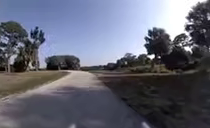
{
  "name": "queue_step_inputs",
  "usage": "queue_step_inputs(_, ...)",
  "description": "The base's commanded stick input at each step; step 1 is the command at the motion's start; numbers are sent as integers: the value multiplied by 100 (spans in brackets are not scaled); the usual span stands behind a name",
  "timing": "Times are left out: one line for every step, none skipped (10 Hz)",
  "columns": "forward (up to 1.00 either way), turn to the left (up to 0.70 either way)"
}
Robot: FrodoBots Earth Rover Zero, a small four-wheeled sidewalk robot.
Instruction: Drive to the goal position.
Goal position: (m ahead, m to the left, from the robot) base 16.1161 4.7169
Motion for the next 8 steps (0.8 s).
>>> queue_step_inputs(100,22)
queue_step_inputs(100,40)
queue_step_inputs(100,40)
queue_step_inputs(100,40)
queue_step_inputs(100,40)
queue_step_inputs(100,40)
queue_step_inputs(100,40)
queue_step_inputs(100,40)
